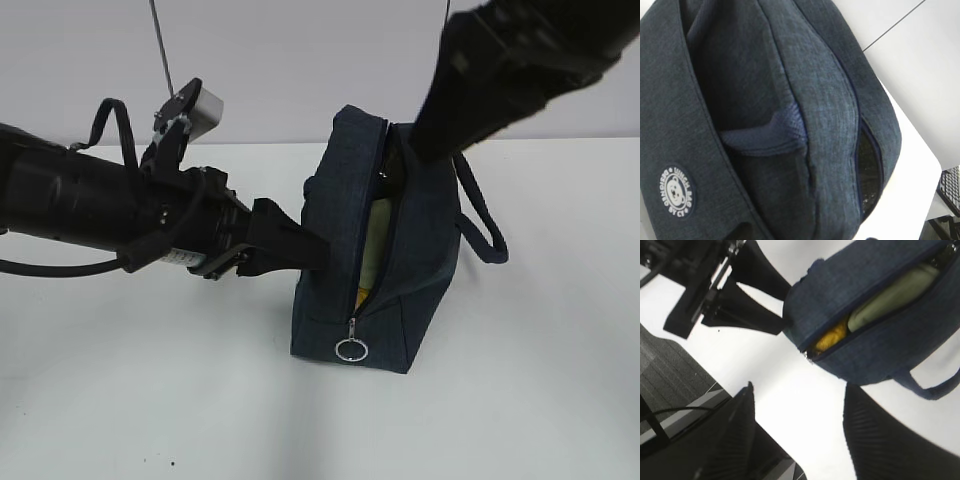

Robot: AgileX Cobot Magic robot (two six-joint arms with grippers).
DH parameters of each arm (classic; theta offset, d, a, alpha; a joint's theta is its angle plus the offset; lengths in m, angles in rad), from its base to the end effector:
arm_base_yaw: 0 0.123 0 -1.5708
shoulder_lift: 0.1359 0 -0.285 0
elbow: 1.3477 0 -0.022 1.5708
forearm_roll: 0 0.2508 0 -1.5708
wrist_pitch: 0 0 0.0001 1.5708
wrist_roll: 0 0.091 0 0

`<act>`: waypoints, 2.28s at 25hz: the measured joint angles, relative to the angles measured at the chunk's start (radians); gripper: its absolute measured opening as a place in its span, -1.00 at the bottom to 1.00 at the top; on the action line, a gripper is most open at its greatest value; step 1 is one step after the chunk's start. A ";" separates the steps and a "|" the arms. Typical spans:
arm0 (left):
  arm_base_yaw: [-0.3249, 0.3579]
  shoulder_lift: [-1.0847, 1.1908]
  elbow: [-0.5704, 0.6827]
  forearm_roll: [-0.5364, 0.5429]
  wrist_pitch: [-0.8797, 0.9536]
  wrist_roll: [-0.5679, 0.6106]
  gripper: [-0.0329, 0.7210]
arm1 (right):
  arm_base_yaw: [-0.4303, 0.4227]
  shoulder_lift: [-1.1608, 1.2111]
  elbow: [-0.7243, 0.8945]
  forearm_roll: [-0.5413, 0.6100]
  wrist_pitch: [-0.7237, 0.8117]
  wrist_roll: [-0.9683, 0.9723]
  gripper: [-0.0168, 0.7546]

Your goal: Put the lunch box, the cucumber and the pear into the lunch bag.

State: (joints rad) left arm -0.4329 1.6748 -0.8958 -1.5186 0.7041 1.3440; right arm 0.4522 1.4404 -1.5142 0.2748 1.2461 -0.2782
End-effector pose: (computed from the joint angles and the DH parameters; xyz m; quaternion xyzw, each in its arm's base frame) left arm 0.2715 -0.1904 0.2102 0.2557 0.8311 -0.4120 0.2724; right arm 0.2483 0.1467 0.3926 -0.3329 0.9021 0.1567 0.2254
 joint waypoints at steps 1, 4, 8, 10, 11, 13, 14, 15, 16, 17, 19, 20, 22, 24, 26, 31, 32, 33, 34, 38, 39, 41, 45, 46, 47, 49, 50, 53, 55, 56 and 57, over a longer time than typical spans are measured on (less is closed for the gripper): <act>0.000 0.000 0.000 0.001 0.000 0.000 0.16 | 0.000 -0.018 0.035 0.000 0.000 -0.002 0.18; 0.000 0.000 0.000 0.002 0.000 0.000 0.05 | 0.000 -0.076 0.150 0.019 -0.004 -0.014 0.18; 0.000 0.000 0.000 0.006 0.000 0.000 -0.26 | 0.000 -0.170 0.325 0.046 -0.095 -0.041 0.17; 0.000 0.000 0.000 0.007 0.000 0.000 -0.38 | 0.000 -0.214 0.408 0.071 -0.177 -0.071 0.14; 0.000 0.000 0.000 0.007 0.000 0.000 -0.42 | 0.000 -0.235 0.451 0.089 -0.220 -0.088 0.12; 0.000 0.000 0.000 0.007 0.000 0.000 -0.49 | 0.000 -0.262 0.526 0.133 -0.293 -0.135 0.07; 0.000 0.000 0.000 0.008 0.000 0.000 -0.53 | 0.000 -0.269 0.566 0.161 -0.328 -0.166 0.05; 0.000 0.000 0.000 0.009 -0.002 0.000 -0.58 | 0.000 -0.274 0.605 0.193 -0.356 -0.194 0.03; 0.000 0.000 0.000 0.009 -0.004 0.000 -0.65 | 0.000 -0.273 0.636 0.231 -0.391 -0.234 0.02; 0.000 0.000 0.000 0.009 -0.005 0.000 -0.74 | 0.000 -0.273 0.675 0.267 -0.427 -0.285 0.01; 0.000 0.000 0.000 0.009 -0.006 0.000 -0.89 | 0.000 -0.273 0.742 0.373 -0.492 -0.400 0.00; 0.000 0.000 0.000 0.009 -0.006 0.000 -0.93 | 0.000 -0.273 0.775 0.422 -0.529 -0.473 -0.01; 0.000 0.000 0.000 0.009 -0.006 0.000 -0.95 | 0.000 -0.273 0.830 0.541 -0.592 -0.618 -0.01; 0.000 0.000 0.000 0.009 -0.006 0.000 -0.96 | 0.000 -0.271 0.861 0.627 -0.641 -0.746 -0.01; 0.000 0.000 0.000 0.009 -0.006 0.000 -0.96 | 0.000 -0.258 0.871 0.668 -0.665 -0.798 -0.01; 0.000 0.000 0.000 0.008 0.000 0.000 -0.96 | 0.000 -0.195 0.871 0.725 -0.688 -0.825 -0.01; 0.000 0.000 0.000 0.008 0.004 0.000 -0.96 | 0.000 -0.181 0.871 0.735 -0.690 -0.826 -0.01; 0.000 0.000 0.000 0.008 0.012 0.000 -0.96 | 0.000 -0.167 0.871 0.741 -0.690 -0.826 -0.01; 0.000 0.000 0.000 0.008 0.018 0.000 -0.96 | 0.000 -0.150 0.871 0.742 -0.690 -0.827 -0.01; 0.000 0.000 0.000 0.027 0.043 0.000 -0.96 | 0.000 -0.080 0.871 0.749 -0.677 -0.852 -0.19; 0.000 0.000 0.000 0.037 0.054 0.000 -0.96 | 0.000 -0.066 0.871 0.750 -0.673 -0.865 -0.25; 0.000 0.000 0.000 0.057 0.070 0.000 -0.96 | 0.000 -0.049 0.871 0.752 -0.669 -0.885 -0.33; 0.000 0.000 0.000 0.067 0.074 0.000 -0.96 | 0.000 -0.036 0.871 0.768 -0.687 -0.931 -0.34; 0.000 0.000 0.000 0.067 0.074 0.000 -0.96 | 0.000 -0.027 0.871 0.770 -0.702 -0.938 -0.32; 0.000 0.000 0.000 0.068 0.074 0.000 -0.96 | 0.000 -0.019 0.871 0.770 -0.715 -0.950 -0.30; 0.000 0.000 0.000 0.068 0.074 0.000 -0.96 | 0.000 0.007 0.871 0.774 -0.743 -0.974 -0.26; 0.000 0.000 0.000 0.068 0.074 0.000 -0.96 | 0.000 0.020 0.871 0.776 -0.751 -0.985 -0.25; 0.000 0.000 0.000 0.068 0.074 0.000 -0.96 | 0.000 0.066 0.871 0.790 -0.786 -1.028 -0.21; 0.000 0.000 0.000 0.068 0.074 0.000 -0.96 | 0.000 0.086 0.871 0.816 -0.823 -1.085 -0.20; 0.000 0.000 0.000 0.068 0.074 0.000 -0.96 | 0.000 0.094 0.871 0.839 -0.843 -1.120 -0.20; 0.000 0.000 0.000 0.068 0.074 0.000 -0.96 | 0.000 0.099 0.871 0.870 -0.854 -1.173 -0.20</act>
State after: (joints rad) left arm -0.4329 1.6748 -0.8958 -1.4504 0.7785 1.3440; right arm 0.4522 1.5390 -0.6434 1.1447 0.3921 -1.4512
